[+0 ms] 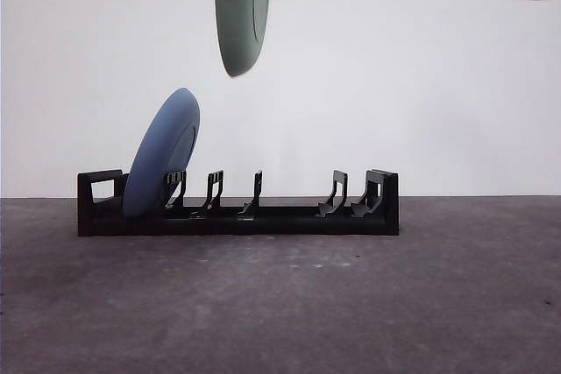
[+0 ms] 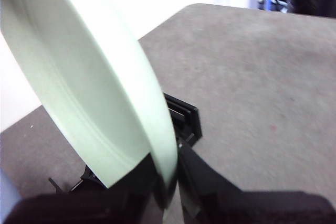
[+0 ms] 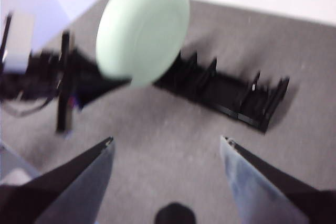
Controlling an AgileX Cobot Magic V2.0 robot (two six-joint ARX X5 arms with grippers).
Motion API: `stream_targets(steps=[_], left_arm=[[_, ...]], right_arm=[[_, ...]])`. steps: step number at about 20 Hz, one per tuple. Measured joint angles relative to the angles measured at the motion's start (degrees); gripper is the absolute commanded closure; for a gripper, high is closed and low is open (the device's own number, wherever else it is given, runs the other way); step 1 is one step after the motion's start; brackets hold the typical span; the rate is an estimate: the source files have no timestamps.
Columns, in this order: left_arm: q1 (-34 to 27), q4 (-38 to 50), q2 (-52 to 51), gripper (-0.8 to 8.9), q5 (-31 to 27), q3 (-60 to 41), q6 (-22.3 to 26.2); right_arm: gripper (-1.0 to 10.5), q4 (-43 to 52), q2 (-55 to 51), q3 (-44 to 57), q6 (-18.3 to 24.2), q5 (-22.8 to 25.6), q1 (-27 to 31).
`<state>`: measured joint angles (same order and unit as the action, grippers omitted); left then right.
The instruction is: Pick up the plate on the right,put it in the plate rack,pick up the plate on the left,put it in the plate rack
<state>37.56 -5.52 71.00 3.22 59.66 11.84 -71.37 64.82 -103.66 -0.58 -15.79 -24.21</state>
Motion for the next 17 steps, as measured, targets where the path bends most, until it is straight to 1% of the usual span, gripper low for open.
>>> stream_targets(steps=[9,11,17], left_arm=[[-3.32,11.76,11.93,8.22,-0.02,0.0,-5.95],[-4.35,14.27,14.45,8.22,-0.04,0.0,-6.58],[-6.71,16.0,20.65,8.22,-0.02,0.0,-7.02]], right_arm=[[6.0,-5.77,-0.07,0.02,0.42,0.17,-0.11],[6.0,-6.14,-0.09,0.04,0.46,0.2,-0.11],[6.0,-6.14,-0.09,0.04,0.59,0.2,-0.11]])
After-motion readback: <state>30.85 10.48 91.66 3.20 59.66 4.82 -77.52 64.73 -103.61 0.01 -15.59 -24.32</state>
